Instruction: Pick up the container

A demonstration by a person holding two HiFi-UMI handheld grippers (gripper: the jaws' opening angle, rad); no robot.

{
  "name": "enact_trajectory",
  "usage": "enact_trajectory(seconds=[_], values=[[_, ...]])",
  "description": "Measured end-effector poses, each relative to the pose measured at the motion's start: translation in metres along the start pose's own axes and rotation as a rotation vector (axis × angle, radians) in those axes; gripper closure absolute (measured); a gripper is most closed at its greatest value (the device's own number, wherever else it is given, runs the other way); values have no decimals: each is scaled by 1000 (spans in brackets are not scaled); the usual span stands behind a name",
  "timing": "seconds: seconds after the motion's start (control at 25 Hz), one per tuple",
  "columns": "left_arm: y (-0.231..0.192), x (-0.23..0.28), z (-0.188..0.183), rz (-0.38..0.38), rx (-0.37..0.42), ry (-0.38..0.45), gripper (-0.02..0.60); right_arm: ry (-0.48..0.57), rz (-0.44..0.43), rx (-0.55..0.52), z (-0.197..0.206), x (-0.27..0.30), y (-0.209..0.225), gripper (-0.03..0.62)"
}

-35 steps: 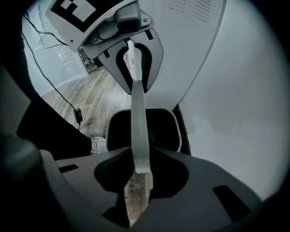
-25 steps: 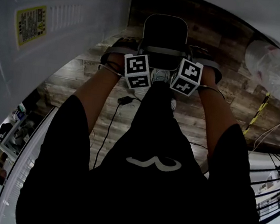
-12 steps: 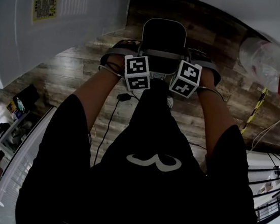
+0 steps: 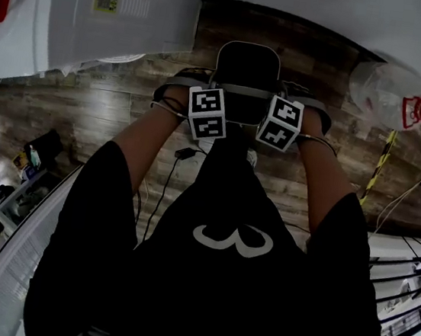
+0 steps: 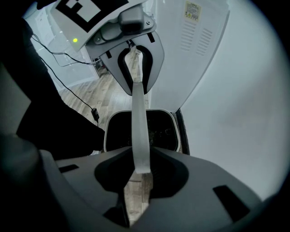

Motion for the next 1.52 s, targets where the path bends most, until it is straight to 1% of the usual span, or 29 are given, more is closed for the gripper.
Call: enact_trajectory(seconds=[0.24,0.44,0.72,0.96,1.16,1.4,1.52], values=[[17,-42,-24,24,14,-5,482,9,-6,14,-14,-47,-20,500],[29,-80,-52,19,25,0,482,9,-14,22,-23,-92,-33,500],[56,-141,-80,44,6,-15,482,17,-48,-5,-48,-158,-63,500],[69,-198,-112,21,31,-14,482,51,-26,-24,-70,-224,-79,500],[82,-244,-138,27,41,-11,482,57,-20,-40,-85,-274,-94,500],[87,-291,-169,-1,68,-15,482,59,6,-62,-99,-329,-103,500],[92,-311,-183,1,79,-10,482,59,20,-57,-105,-353,-108,500]])
Point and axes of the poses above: the fingertips, and each gripper's own axes: x forward along the fingers, y to its right, z out of its underside, the point moved 2 cm from there along -x, backward along the fingers, and after that the axes turned 12 degrees about y, right-handed, at the moved point
